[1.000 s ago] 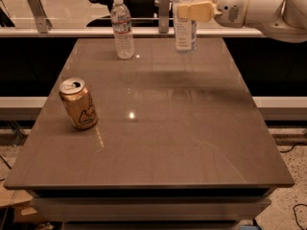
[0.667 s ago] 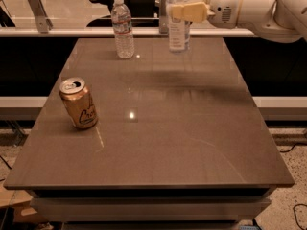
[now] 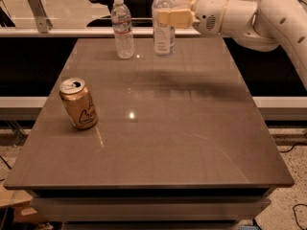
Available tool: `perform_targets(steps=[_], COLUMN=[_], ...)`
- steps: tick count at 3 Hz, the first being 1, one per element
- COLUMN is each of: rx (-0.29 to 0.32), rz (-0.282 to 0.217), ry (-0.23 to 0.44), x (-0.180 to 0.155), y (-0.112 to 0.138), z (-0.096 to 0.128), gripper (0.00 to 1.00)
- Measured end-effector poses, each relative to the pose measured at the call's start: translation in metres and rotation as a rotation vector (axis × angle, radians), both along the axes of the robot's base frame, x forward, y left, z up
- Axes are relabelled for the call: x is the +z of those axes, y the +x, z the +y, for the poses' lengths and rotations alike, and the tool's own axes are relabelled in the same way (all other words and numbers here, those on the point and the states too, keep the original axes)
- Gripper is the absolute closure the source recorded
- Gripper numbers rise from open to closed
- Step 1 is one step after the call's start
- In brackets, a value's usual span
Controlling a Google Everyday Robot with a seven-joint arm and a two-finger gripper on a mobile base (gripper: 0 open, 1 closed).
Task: Move blue plastic bottle near water bottle
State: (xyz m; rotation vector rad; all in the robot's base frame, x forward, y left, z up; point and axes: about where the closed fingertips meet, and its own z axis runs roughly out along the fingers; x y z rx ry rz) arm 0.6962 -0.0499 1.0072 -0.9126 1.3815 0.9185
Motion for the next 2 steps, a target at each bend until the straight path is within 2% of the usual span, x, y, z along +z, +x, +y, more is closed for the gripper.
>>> perform_targets(steps=[2], rx=[0.016], rz=[-0.015], ry=[0.066], x=[-0.023], y=[0.013], z=[0.018], gripper=[1.0])
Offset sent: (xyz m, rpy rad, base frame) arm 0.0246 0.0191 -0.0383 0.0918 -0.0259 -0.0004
